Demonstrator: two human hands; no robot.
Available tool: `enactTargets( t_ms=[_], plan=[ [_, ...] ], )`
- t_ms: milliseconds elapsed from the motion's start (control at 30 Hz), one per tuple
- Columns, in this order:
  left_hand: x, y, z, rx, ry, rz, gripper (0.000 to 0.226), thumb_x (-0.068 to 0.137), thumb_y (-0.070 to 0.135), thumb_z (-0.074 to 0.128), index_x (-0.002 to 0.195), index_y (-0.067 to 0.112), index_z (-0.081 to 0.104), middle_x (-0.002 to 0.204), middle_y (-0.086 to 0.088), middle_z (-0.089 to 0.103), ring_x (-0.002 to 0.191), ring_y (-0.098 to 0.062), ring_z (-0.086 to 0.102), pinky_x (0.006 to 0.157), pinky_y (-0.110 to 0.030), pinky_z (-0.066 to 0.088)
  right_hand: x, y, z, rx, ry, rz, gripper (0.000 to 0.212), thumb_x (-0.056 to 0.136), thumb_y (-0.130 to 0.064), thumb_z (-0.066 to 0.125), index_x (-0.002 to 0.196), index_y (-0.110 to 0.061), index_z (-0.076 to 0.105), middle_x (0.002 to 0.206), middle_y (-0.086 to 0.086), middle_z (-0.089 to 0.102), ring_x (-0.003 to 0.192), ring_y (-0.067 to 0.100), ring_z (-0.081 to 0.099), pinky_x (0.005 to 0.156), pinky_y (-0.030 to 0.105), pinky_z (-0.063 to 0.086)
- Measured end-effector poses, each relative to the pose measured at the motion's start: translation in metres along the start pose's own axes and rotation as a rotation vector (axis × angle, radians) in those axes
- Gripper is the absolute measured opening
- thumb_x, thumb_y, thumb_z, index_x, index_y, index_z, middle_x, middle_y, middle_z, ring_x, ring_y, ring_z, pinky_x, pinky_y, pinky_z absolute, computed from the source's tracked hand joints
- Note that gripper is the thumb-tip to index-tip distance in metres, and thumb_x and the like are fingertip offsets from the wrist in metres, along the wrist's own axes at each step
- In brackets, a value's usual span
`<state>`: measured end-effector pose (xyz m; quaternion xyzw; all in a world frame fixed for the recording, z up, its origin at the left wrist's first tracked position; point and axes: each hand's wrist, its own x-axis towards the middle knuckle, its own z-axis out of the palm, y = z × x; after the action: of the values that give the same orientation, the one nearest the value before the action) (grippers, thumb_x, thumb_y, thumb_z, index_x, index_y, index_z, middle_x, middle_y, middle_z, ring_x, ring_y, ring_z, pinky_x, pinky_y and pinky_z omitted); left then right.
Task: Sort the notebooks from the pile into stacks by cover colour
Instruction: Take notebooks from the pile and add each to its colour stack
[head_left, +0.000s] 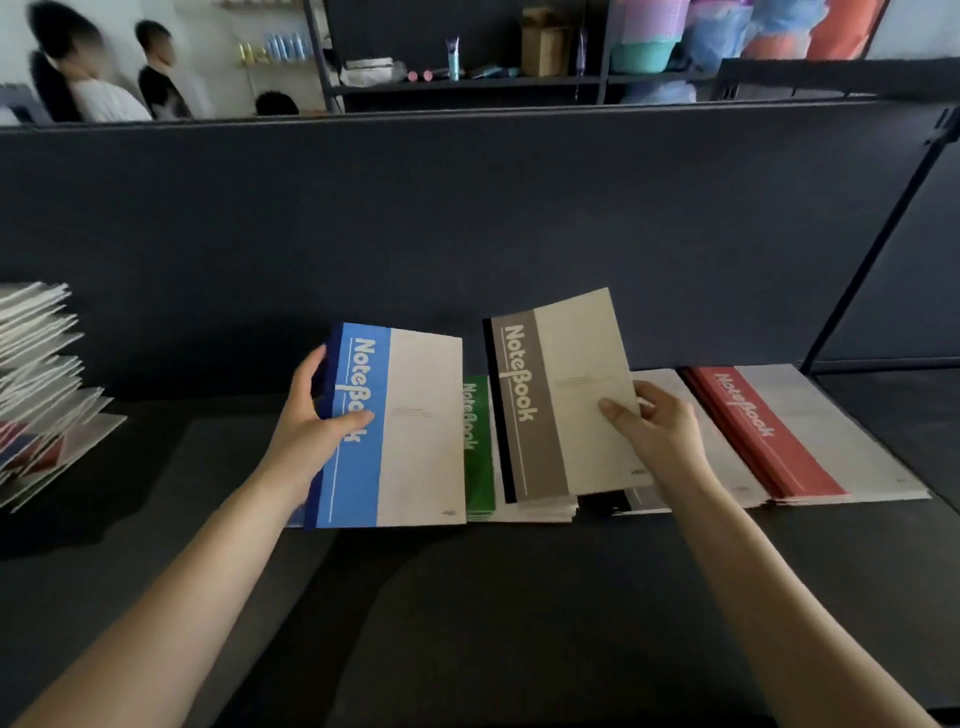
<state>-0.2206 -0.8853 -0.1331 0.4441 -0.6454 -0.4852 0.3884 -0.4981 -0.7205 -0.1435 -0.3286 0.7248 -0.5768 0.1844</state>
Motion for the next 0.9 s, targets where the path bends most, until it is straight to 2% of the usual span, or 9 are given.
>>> enactTargets(
  t_ms=[100, 167, 300, 367, 433, 567, 667, 767, 900],
  plan=[
    [0.011, -0.011, -0.028, 0.091, 0.056, -0.054, 0.082, 0.084, 0.008, 0.071, 0.145, 0.037, 0.025, 0.125, 0.001, 0.055, 0.1, -0.012, 0.056, 0.083, -0.034, 0.043, 0.0, -0.005, 0.025, 0.005, -0.056, -0.02, 0.013, 0.089, -0.022, 0.065, 0.102, -0.024, 0.061, 0.093, -0.004, 0.067, 0.08, 0.012, 0.063, 0.059, 0.026, 0.048],
    [0.016, -0.02, -0.035, 0.21, 0.051, -0.051, 0.083, 0.085, 0.008, 0.07, 0.148, 0.033, 0.021, 0.128, -0.004, 0.055, 0.108, -0.016, 0.055, 0.088, -0.036, 0.042, -0.001, -0.007, 0.041, -0.013, -0.08, -0.034, 0.013, 0.089, -0.023, 0.065, 0.102, -0.022, 0.062, 0.093, -0.006, 0.066, 0.081, 0.011, 0.063, 0.061, 0.025, 0.048],
    [0.019, -0.031, -0.023, 0.462, 0.025, 0.04, 0.084, 0.087, 0.013, 0.069, 0.151, 0.023, 0.016, 0.135, -0.007, 0.051, 0.113, -0.022, 0.053, 0.086, -0.031, 0.041, -0.003, -0.01, 0.062, -0.016, -0.114, -0.054, 0.008, 0.09, -0.019, 0.064, 0.096, -0.021, 0.061, 0.087, -0.012, 0.063, 0.079, 0.009, 0.062, 0.062, 0.023, 0.049],
    [0.02, -0.035, -0.013, 0.754, 0.038, 0.152, 0.085, 0.087, 0.017, 0.069, 0.152, 0.02, 0.014, 0.149, -0.013, 0.036, 0.129, -0.032, 0.042, 0.099, -0.039, 0.04, -0.003, -0.01, 0.069, -0.021, -0.114, -0.053, 0.008, 0.09, -0.019, 0.064, 0.096, -0.022, 0.061, 0.085, -0.013, 0.063, 0.077, 0.005, 0.062, 0.061, 0.021, 0.048],
    [0.019, -0.036, -0.004, 0.958, 0.012, 0.228, 0.081, 0.09, 0.022, 0.064, 0.153, 0.022, 0.013, 0.159, -0.015, 0.011, 0.143, -0.036, 0.02, 0.115, -0.045, 0.024, -0.002, -0.009, 0.074, -0.023, -0.107, -0.038, 0.01, 0.09, -0.02, 0.064, 0.1, -0.021, 0.062, 0.088, -0.011, 0.065, 0.079, 0.007, 0.063, 0.06, 0.022, 0.049],
    [0.011, -0.035, 0.02, 0.992, -0.217, 0.283, 0.062, 0.099, 0.042, 0.043, 0.152, 0.028, 0.016, 0.162, -0.004, 0.001, 0.148, -0.027, 0.001, 0.119, -0.047, 0.002, -0.002, -0.007, 0.081, -0.011, -0.078, -0.01, 0.012, 0.091, -0.022, 0.063, 0.103, -0.019, 0.063, 0.09, -0.007, 0.067, 0.078, 0.007, 0.063, 0.052, 0.02, 0.045],
    [0.007, -0.043, 0.029, 1.146, -0.374, 0.169, 0.059, 0.1, 0.052, 0.02, 0.153, 0.033, 0.001, 0.161, 0.001, -0.008, 0.147, -0.025, -0.011, 0.12, -0.046, -0.004, -0.003, -0.005, 0.083, -0.003, -0.06, -0.015, 0.01, 0.091, -0.022, 0.063, 0.101, -0.02, 0.061, 0.089, -0.009, 0.065, 0.076, 0.004, 0.062, 0.053, 0.018, 0.044],
    [0.008, -0.048, 0.031, 1.194, -0.379, 0.126, 0.061, 0.097, 0.058, 0.012, 0.152, 0.035, -0.004, 0.161, 0.002, -0.011, 0.147, -0.024, -0.012, 0.119, -0.045, -0.005, -0.004, -0.003, 0.081, 0.011, -0.037, -0.006, 0.008, 0.09, -0.022, 0.064, 0.098, -0.022, 0.061, 0.088, -0.009, 0.066, 0.078, 0.007, 0.063, 0.055, 0.021, 0.047],
    [0.009, -0.049, 0.03, 1.197, -0.379, 0.137, 0.064, 0.096, 0.063, 0.011, 0.152, 0.036, -0.004, 0.161, 0.002, -0.011, 0.147, -0.024, -0.012, 0.117, -0.045, -0.007, -0.003, -0.002, 0.075, 0.045, -0.013, 0.001, 0.008, 0.089, -0.019, 0.065, 0.096, -0.022, 0.062, 0.088, -0.009, 0.067, 0.083, 0.014, 0.065, 0.066, 0.03, 0.053]
  ],
)
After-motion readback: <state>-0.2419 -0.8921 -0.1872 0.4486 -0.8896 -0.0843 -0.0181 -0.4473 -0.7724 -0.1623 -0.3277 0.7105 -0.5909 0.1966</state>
